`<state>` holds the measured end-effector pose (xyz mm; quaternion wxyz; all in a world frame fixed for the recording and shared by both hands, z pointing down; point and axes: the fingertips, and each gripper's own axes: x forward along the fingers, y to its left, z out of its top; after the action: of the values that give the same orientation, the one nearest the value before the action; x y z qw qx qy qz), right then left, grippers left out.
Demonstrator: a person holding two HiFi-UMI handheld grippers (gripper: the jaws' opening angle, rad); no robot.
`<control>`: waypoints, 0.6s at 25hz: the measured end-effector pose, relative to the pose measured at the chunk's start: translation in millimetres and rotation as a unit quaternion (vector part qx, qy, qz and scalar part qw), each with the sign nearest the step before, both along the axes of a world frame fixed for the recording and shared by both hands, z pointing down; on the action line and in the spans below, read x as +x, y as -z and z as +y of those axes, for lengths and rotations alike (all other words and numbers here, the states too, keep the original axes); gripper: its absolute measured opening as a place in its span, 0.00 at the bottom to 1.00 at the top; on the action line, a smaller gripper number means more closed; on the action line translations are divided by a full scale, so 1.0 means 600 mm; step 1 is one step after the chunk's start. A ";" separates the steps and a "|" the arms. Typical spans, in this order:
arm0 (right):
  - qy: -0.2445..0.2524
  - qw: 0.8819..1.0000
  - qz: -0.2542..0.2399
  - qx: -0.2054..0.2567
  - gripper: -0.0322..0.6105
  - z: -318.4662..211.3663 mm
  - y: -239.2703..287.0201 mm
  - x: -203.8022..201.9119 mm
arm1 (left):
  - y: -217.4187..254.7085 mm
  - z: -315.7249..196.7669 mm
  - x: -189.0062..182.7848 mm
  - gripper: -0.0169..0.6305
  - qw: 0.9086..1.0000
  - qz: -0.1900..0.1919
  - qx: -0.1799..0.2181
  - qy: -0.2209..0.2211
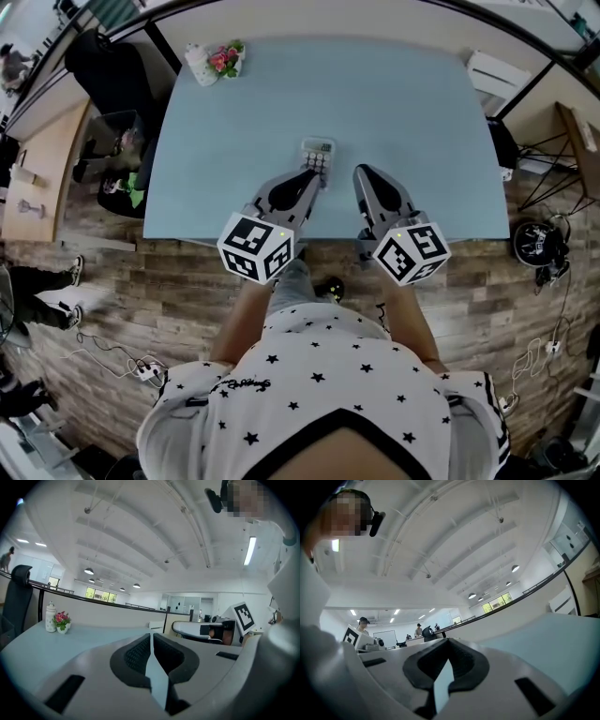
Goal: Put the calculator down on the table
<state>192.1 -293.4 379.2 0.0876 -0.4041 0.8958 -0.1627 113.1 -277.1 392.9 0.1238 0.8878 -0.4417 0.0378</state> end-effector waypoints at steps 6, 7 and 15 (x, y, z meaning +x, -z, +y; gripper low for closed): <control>0.003 1.000 -0.003 0.001 0.05 0.010 0.004 0.000 | 0.004 0.008 -0.001 0.09 1.000 0.016 -0.002 0.003; 0.003 1.000 -0.004 0.001 0.05 0.010 0.005 0.000 | 0.004 0.008 0.000 0.09 1.000 0.015 -0.003 0.002; 0.000 1.000 -0.006 0.004 0.05 0.018 0.011 0.008 | 0.004 0.017 0.009 0.09 1.000 0.017 -0.005 -0.003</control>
<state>197.0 -282.7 372.7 0.0949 -0.4028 0.8960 -0.1613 118.2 -266.9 390.5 0.1356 0.8891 -0.4364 0.0248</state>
